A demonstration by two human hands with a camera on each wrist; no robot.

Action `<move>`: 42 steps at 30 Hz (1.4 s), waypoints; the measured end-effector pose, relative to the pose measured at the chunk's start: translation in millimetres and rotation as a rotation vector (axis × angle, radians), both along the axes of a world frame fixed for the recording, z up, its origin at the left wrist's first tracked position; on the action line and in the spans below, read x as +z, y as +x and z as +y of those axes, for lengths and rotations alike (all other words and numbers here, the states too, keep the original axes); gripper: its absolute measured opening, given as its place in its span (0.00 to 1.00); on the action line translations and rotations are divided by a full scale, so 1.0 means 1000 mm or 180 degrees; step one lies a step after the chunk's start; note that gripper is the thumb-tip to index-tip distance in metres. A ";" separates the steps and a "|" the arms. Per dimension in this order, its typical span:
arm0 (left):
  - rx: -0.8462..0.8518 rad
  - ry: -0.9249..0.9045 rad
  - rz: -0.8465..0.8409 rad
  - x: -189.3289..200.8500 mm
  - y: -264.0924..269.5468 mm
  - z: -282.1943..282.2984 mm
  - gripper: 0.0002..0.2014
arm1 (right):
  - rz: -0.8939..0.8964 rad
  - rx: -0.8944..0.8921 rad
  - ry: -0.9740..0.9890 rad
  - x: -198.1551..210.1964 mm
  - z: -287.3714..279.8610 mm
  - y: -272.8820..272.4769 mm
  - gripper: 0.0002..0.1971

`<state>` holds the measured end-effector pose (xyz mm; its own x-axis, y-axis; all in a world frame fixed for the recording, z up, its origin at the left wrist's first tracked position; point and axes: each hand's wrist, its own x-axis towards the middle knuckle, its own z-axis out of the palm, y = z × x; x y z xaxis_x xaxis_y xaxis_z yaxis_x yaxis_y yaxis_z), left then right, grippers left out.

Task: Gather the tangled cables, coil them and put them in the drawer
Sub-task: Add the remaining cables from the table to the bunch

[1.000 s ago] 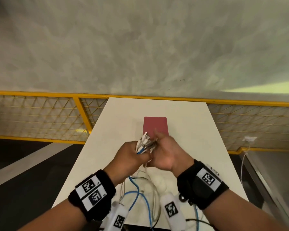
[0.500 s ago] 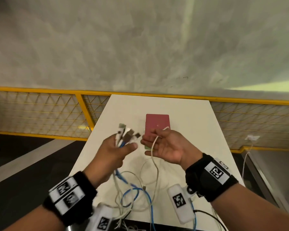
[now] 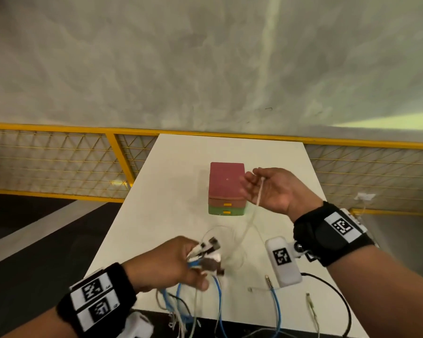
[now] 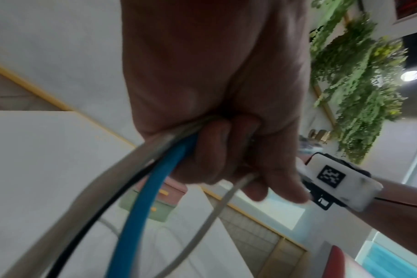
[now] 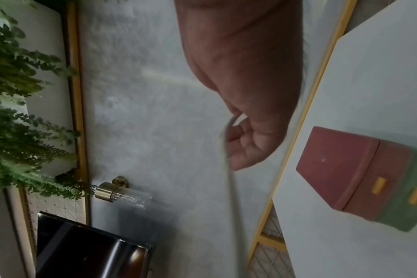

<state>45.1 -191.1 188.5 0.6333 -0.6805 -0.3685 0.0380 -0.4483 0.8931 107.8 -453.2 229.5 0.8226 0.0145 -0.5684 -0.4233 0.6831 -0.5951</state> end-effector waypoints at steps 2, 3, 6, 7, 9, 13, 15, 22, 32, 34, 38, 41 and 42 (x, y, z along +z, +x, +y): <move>-0.0258 0.0149 0.0140 0.002 -0.005 0.010 0.12 | 0.0044 -0.0046 -0.0152 0.001 -0.006 0.002 0.14; -0.0232 0.0167 0.0175 0.002 -0.004 0.013 0.16 | 0.0064 -0.0034 -0.0249 0.003 -0.007 0.003 0.13; 0.0224 -0.0014 0.0251 0.008 0.004 0.018 0.13 | 0.0026 0.0305 -0.0508 0.006 0.000 -0.007 0.08; 0.0352 -0.0143 0.0321 0.011 0.009 0.019 0.13 | -0.0023 0.0484 -0.0639 0.006 0.004 -0.013 0.07; 0.0695 -0.0409 0.0375 0.017 0.020 0.020 0.18 | -0.0101 0.0869 -0.1031 -0.001 0.012 -0.029 0.05; 0.1547 -0.0994 0.0582 0.031 0.039 0.023 0.06 | -0.0073 0.1600 -0.1514 -0.040 0.022 -0.067 0.04; 0.1652 -0.1172 0.0655 0.039 0.043 0.024 0.05 | 0.0007 0.1989 -0.1644 -0.067 0.023 -0.081 0.05; 0.1383 -0.1565 0.0727 0.071 0.042 0.015 0.10 | -0.0274 0.2856 -0.3829 -0.142 0.026 -0.074 0.11; 0.0846 -0.2515 0.0413 0.079 0.039 -0.006 0.21 | -0.1142 0.4298 -0.6606 -0.216 0.036 -0.073 0.17; 0.0897 -0.2675 0.0540 0.077 0.042 -0.010 0.19 | -0.1292 0.4227 -0.6705 -0.214 0.035 -0.071 0.10; 0.0953 -0.2769 0.0635 0.071 0.048 -0.011 0.17 | -0.1211 0.4133 -0.6560 -0.208 0.033 -0.069 0.08; 0.1190 -0.2708 0.0687 0.070 0.050 -0.010 0.16 | -0.1235 0.2544 -0.5701 -0.186 0.023 -0.059 0.14; 0.1355 -0.2633 0.0687 0.070 0.051 -0.011 0.15 | -0.1308 0.2031 -0.5089 -0.174 0.021 -0.052 0.10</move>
<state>96.3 -202.3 258.3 0.8625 -0.5059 -0.0119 0.2534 0.4115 0.8755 55.7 -432.4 55.6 0.9911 0.0489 -0.1241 -0.0324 -0.8142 -0.5796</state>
